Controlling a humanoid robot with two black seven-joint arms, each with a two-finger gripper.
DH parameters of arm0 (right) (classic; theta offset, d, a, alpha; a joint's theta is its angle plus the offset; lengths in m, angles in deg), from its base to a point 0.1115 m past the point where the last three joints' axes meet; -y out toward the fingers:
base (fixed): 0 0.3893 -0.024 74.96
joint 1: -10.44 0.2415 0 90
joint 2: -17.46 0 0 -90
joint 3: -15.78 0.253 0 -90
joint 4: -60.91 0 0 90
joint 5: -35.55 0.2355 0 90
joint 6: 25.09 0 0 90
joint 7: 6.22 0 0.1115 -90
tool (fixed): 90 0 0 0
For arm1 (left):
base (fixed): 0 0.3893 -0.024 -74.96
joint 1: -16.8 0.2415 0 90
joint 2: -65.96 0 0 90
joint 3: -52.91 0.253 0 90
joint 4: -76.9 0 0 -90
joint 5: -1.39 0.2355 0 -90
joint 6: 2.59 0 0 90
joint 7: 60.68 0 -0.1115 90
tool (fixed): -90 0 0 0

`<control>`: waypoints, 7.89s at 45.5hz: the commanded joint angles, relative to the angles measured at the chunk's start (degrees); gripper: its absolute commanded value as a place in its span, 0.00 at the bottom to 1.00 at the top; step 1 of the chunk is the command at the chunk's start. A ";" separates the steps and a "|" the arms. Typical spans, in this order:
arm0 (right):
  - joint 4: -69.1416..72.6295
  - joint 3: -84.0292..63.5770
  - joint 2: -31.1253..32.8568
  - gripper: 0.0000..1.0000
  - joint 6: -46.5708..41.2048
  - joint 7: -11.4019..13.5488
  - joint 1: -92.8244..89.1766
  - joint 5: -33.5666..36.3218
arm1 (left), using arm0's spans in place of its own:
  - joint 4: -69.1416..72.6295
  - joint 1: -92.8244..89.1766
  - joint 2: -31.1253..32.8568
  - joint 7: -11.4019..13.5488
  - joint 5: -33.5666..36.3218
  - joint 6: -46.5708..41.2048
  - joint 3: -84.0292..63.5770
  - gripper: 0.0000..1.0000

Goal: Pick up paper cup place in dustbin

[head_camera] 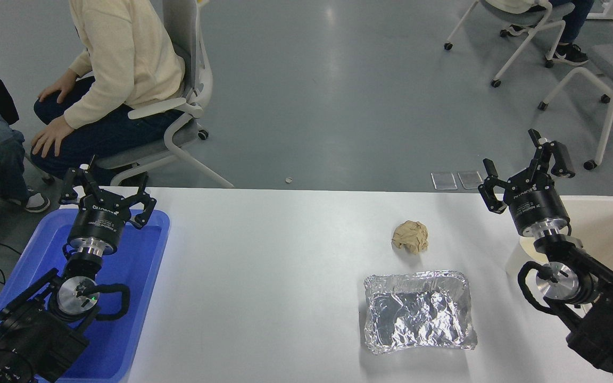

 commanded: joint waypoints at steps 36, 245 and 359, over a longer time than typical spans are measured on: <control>4.31 -40.30 21.91 1.00 -0.68 0.18 13.82 0.30 | 0.00 0.00 0.00 0.01 0.01 0.18 0.01 1.00; -2.89 -113.18 7.16 1.00 6.35 26.37 41.34 -11.83 | 0.00 0.00 0.00 0.01 0.01 0.36 -0.08 1.00; 43.07 -128.56 19.29 0.00 -15.97 27.52 107.78 -17.90 | 0.00 0.00 -0.09 0.00 0.01 0.36 0.01 1.00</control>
